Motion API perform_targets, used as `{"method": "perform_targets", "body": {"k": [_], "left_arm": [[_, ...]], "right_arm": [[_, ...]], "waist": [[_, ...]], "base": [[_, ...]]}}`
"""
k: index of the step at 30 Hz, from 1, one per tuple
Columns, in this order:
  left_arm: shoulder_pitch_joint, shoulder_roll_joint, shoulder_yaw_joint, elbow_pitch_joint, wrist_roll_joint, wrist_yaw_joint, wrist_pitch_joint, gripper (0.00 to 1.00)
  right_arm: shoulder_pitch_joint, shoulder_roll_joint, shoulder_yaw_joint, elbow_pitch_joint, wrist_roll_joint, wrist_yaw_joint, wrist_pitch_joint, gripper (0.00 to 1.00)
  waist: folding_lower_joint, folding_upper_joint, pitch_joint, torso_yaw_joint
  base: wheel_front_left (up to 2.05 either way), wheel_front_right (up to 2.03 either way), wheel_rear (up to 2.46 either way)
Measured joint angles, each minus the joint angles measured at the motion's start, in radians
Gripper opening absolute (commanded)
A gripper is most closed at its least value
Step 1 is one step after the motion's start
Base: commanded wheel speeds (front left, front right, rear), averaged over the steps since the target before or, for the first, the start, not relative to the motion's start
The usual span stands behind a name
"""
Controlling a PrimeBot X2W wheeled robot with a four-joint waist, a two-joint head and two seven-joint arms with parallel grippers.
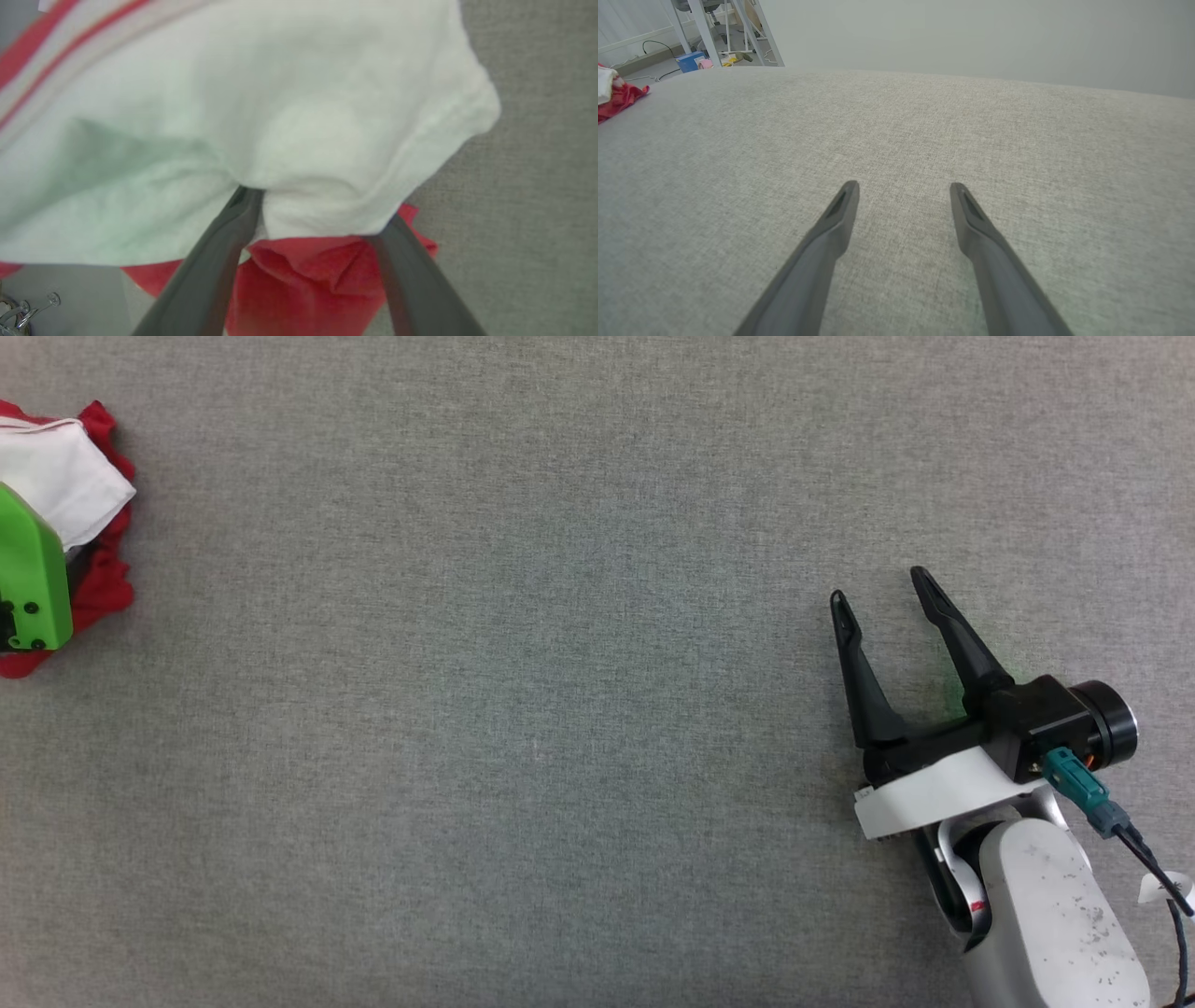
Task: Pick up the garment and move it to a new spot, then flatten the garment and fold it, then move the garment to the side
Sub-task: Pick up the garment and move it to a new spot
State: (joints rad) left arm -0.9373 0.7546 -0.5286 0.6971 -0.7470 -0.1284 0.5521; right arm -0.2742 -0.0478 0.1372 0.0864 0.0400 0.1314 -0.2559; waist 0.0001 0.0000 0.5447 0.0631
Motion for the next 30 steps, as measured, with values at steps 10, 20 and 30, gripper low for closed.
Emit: {"method": "perform_targets", "body": {"k": [10, 20, 30], "left_arm": [[-0.011, -0.015, -0.039, 0.055, 0.003, -0.001, -0.139, 0.00], [-0.016, -0.034, -0.126, -0.054, 0.038, -0.001, -0.335, 0.00], [-0.032, -0.092, -0.186, -0.235, 0.029, -0.001, -0.448, 0.00]], "right_arm": [[0.000, 0.000, -0.009, 0.023, -0.002, 0.000, 0.000, 1.00], [0.062, 0.000, -0.045, 0.066, 0.009, 0.000, 0.000, 1.00], [0.154, 0.000, -0.067, 0.086, 0.055, 0.000, 0.000, 1.00]], "waist": [[0.0000, 0.0000, -0.043, 0.018], [-0.0002, 0.0000, -0.180, 0.042], [-0.0003, 0.0000, -0.364, 0.061]], "base": [[0.00, 0.00, 0.00], [0.00, 0.00, 0.00], [0.00, 0.00, 0.00]]}}
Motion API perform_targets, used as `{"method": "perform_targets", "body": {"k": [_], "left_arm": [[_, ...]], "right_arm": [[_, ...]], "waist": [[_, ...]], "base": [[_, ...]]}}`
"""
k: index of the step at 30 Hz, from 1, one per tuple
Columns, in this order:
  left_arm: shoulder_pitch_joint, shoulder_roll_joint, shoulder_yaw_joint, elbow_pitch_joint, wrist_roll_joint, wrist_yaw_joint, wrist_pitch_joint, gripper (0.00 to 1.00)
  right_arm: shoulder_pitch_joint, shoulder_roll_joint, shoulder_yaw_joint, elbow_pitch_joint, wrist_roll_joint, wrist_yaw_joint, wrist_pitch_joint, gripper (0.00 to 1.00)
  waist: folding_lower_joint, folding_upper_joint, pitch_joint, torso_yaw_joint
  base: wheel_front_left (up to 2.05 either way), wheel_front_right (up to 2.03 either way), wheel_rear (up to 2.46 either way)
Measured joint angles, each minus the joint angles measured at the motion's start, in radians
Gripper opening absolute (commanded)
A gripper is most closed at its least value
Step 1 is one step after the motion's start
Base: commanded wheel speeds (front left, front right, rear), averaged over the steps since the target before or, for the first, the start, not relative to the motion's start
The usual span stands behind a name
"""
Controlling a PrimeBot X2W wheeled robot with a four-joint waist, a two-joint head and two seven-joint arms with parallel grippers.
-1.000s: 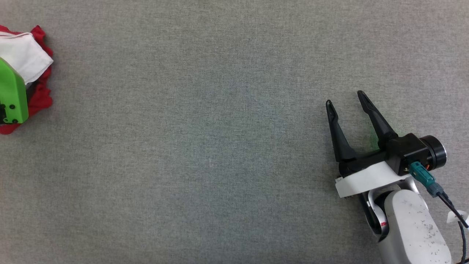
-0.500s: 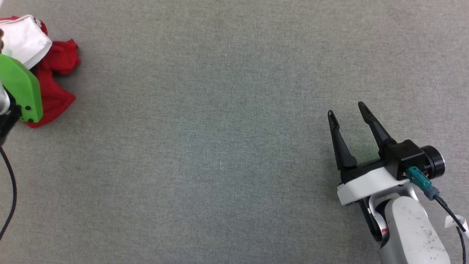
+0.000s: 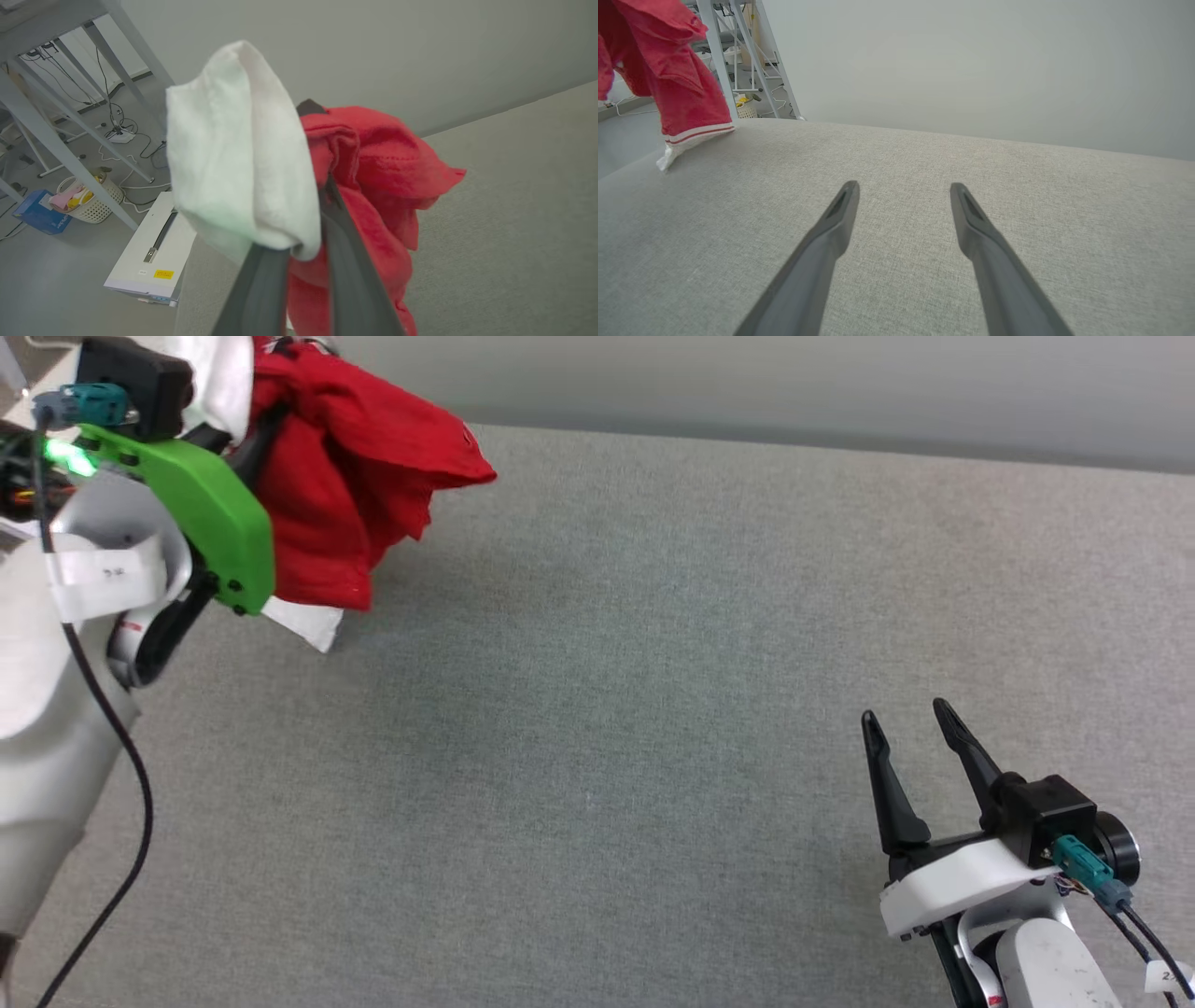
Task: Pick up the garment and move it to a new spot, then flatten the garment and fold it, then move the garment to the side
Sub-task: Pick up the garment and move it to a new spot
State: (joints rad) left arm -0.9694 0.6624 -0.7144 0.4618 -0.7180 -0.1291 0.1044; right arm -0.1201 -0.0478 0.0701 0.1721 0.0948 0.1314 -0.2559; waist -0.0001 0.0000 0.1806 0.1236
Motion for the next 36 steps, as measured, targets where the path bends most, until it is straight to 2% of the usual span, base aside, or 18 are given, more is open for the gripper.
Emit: {"method": "perform_targets", "body": {"k": [5, 10, 19, 23, 28, 36], "left_arm": [[0.010, -0.076, -0.032, -0.081, -0.032, 0.000, -0.023, 0.00], [0.025, -0.155, -0.080, -0.115, -0.037, 0.000, -0.049, 0.00], [-0.003, -0.363, -0.121, -0.062, -0.058, 0.000, -0.165, 0.00], [-0.019, -0.428, -0.130, -0.026, -0.060, 0.000, -0.235, 0.00], [0.017, -0.429, -0.145, 0.052, -0.070, 0.000, -0.294, 0.00], [0.253, -0.328, -0.245, 0.175, -0.114, 0.000, -0.334, 0.00]], "right_arm": [[0.024, 0.000, -0.013, 0.000, 0.004, 0.000, 0.000, 1.00], [0.031, 0.000, -0.023, 0.001, 0.004, 0.000, 0.000, 1.00], [0.033, 0.000, -0.036, 0.005, 0.006, 0.000, 0.000, 1.00], [0.034, -0.001, -0.052, 0.004, 0.011, 0.000, 0.000, 1.00], [0.036, -0.001, -0.062, -0.001, 0.017, 0.000, 0.000, 1.00], [0.031, -0.001, -0.050, 0.002, 0.023, 0.000, -0.001, 1.00]], "waist": [[0.0000, 0.0000, -0.077, -0.009], [0.0000, 0.0000, -0.115, -0.050], [0.0000, 0.0001, -0.132, -0.180], [0.0000, 0.0001, -0.130, -0.239], [0.0000, 0.0001, -0.115, -0.288], [0.0001, 0.0000, -0.063, -0.274]], "base": [[0.00, 0.00, 0.00], [0.00, 0.00, 0.00], [0.00, 0.00, 0.00], [0.00, 0.00, 0.00], [0.00, 0.00, 0.00], [0.00, 0.00, 0.00]]}}
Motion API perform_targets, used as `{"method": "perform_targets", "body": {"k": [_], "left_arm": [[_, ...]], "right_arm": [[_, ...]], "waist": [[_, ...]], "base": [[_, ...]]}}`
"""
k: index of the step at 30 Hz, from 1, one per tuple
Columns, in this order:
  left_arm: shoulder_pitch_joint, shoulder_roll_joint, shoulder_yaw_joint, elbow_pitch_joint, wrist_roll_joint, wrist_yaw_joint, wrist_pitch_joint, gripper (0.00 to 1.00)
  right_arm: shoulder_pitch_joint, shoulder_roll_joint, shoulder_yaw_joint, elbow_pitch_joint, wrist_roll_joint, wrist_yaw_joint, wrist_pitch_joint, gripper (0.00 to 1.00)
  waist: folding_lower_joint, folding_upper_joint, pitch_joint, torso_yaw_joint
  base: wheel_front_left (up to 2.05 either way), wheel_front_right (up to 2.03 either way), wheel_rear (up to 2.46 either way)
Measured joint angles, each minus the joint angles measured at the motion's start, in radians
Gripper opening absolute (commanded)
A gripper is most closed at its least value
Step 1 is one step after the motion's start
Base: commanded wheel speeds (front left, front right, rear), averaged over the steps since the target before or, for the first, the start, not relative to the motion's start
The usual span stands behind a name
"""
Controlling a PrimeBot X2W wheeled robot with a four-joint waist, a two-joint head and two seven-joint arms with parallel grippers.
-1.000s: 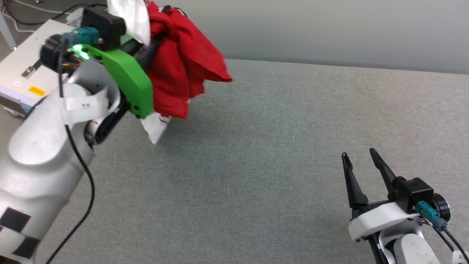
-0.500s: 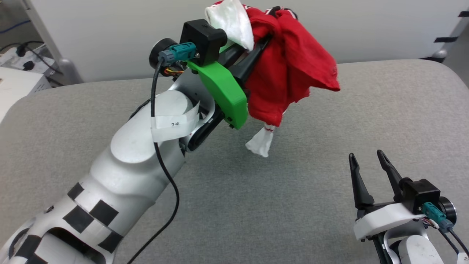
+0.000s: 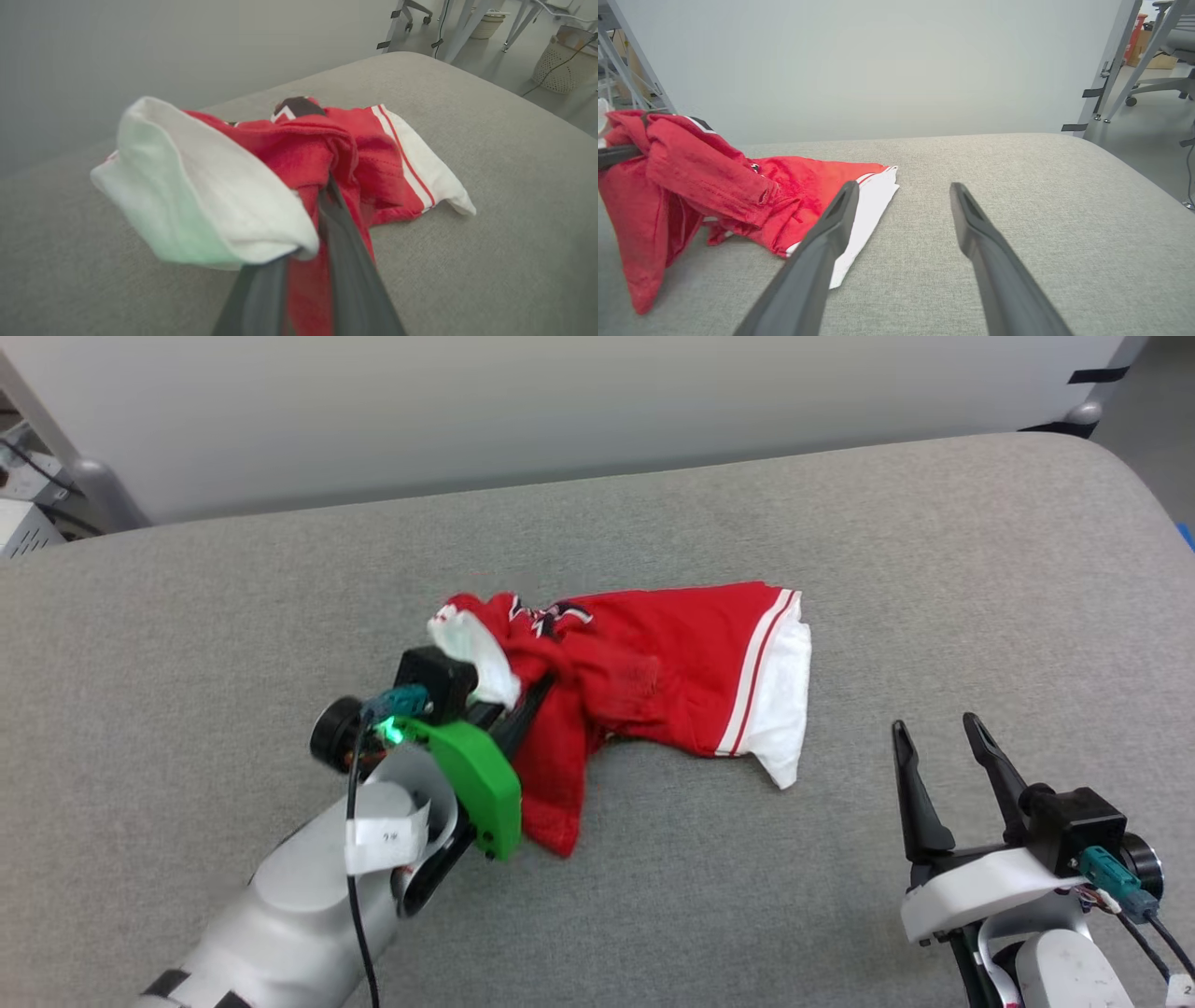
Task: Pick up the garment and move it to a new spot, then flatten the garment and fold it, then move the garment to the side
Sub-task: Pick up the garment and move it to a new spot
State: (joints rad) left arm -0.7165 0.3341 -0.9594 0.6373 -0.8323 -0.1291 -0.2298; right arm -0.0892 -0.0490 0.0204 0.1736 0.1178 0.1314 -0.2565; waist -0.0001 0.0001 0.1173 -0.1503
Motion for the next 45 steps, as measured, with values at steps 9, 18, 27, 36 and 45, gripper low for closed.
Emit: {"method": "perform_targets", "body": {"k": [9, 18, 27, 36, 45], "left_arm": [[0.071, 0.042, -0.155, 0.032, -0.050, 0.000, 0.003, 0.00], [0.066, 0.067, -0.199, 0.112, -0.057, 0.001, -0.009, 1.00], [0.080, 0.114, 0.124, -0.091, 0.031, 0.118, -0.026, 1.00], [0.441, 0.090, 0.404, -0.416, 0.233, 0.192, -0.026, 1.00], [0.652, -0.023, 0.511, -0.529, 0.447, 0.193, -0.026, 1.00]], "right_arm": [[-0.023, 0.000, 0.011, 0.011, -0.003, 0.000, 0.000, 1.00], [-0.019, 0.001, -0.011, 0.025, -0.009, 0.000, 0.000, 1.00], [0.041, 0.000, -0.045, 0.024, -0.019, 0.000, 0.000, 1.00], [0.097, 0.001, -0.077, -0.029, -0.027, 0.000, 0.000, 1.00], [0.127, 0.001, -0.072, -0.041, -0.027, 0.000, 0.000, 1.00]], "waist": [[0.0000, 0.0000, 0.030, 0.084], [0.0000, 0.0000, -0.009, 0.167], [0.0000, 0.0000, -0.100, 0.215], [0.0000, 0.0000, -0.153, 0.256], [0.0000, 0.0000, -0.160, 0.267]], "base": [[0.00, 0.00, 0.00], [0.00, 0.00, 0.00], [0.00, 0.00, 0.00], [0.00, 0.00, 0.00], [0.00, 0.00, 0.00]]}}
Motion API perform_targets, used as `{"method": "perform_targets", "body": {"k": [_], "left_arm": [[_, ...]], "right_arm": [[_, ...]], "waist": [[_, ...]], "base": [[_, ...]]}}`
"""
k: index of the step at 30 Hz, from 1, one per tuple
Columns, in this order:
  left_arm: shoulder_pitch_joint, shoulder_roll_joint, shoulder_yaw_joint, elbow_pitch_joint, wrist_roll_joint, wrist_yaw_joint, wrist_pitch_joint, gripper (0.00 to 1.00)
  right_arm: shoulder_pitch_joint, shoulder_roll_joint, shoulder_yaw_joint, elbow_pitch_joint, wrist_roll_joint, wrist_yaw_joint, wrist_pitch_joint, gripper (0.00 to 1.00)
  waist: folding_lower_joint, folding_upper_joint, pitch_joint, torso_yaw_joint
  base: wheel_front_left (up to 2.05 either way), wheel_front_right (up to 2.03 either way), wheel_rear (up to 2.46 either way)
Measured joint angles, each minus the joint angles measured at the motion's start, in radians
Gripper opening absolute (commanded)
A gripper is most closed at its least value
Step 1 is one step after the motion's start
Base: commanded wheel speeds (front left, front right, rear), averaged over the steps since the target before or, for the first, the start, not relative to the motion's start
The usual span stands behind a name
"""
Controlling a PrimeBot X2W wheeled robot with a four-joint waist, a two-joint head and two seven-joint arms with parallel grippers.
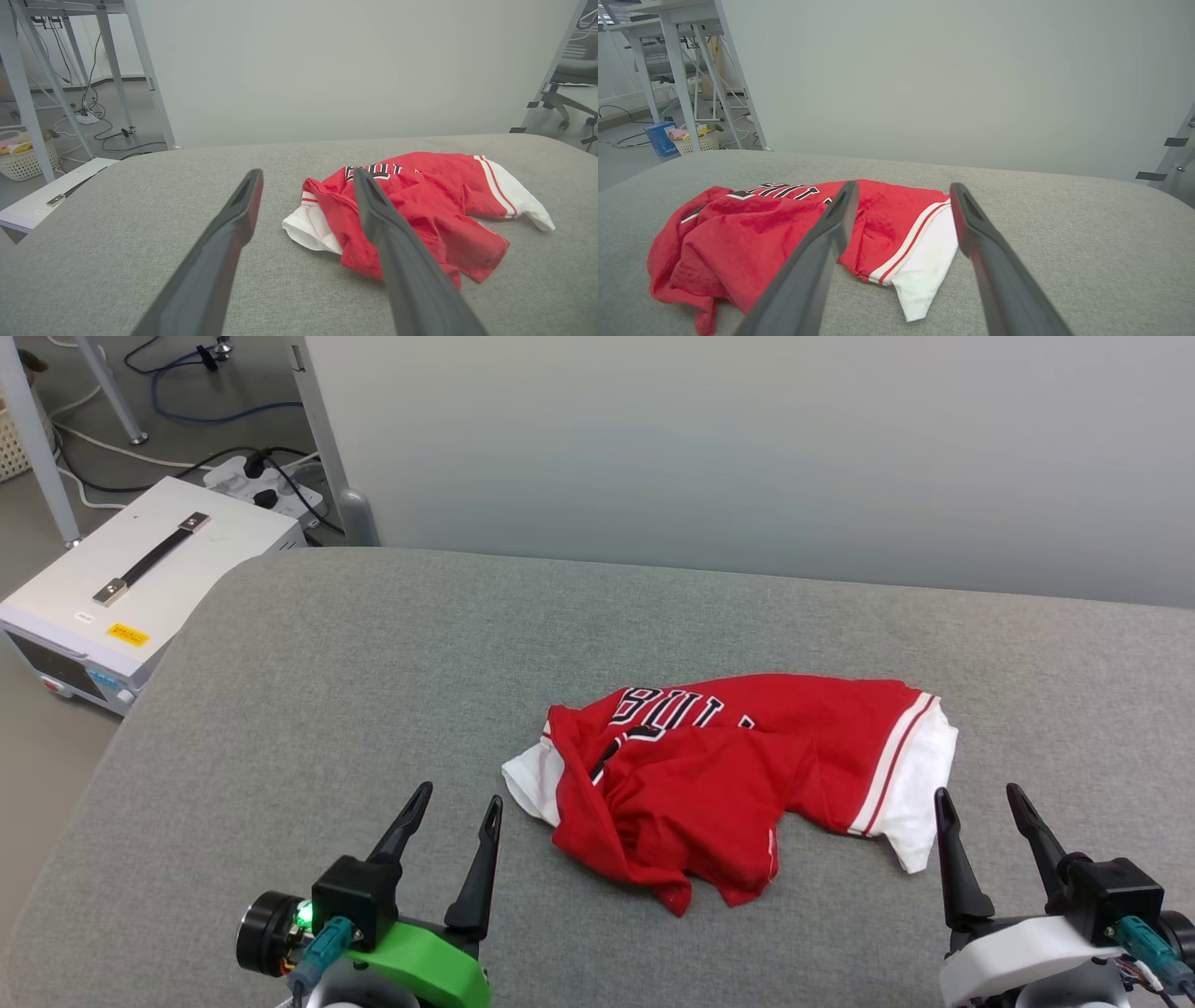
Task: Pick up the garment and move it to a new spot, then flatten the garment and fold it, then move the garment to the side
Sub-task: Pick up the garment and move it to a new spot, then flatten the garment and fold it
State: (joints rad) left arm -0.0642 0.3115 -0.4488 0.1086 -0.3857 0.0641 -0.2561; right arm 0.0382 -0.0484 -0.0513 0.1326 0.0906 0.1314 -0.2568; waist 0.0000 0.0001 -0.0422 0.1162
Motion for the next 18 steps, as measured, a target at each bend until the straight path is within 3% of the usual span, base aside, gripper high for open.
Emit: {"method": "perform_targets", "body": {"k": [10, 13, 17, 18], "left_arm": [[0.013, -0.072, 0.119, -0.021, 0.093, -0.079, 0.000, 1.00], [0.013, -0.094, 0.139, -0.020, 0.112, -0.098, 0.000, 1.00], [0.011, -0.122, 0.165, -0.010, 0.127, -0.122, 0.000, 1.00], [0.008, -0.143, 0.174, 0.003, 0.147, -0.136, 0.000, 1.00]], "right_arm": [[0.000, 0.000, 0.000, 0.015, -0.014, 0.000, 0.000, 1.00], [-0.005, -0.002, 0.049, 0.040, -0.026, 0.000, 0.022, 1.00], [-0.066, -0.028, 0.191, 0.041, -0.024, 0.000, 0.213, 1.00], [-0.125, -0.104, 0.317, 0.026, 0.043, 0.000, 0.423, 1.00]], "waist": [[0.0000, 0.0000, 0.010, 0.007], [0.0000, 0.0000, 0.023, 0.012], [0.0000, 0.0000, 0.049, 0.023], [0.0000, 0.0000, 0.073, 0.036]], "base": [[0.00, 0.00, 0.00], [0.00, 0.00, 0.00], [0.00, 0.00, 0.00], [0.00, 0.00, 0.00]]}}
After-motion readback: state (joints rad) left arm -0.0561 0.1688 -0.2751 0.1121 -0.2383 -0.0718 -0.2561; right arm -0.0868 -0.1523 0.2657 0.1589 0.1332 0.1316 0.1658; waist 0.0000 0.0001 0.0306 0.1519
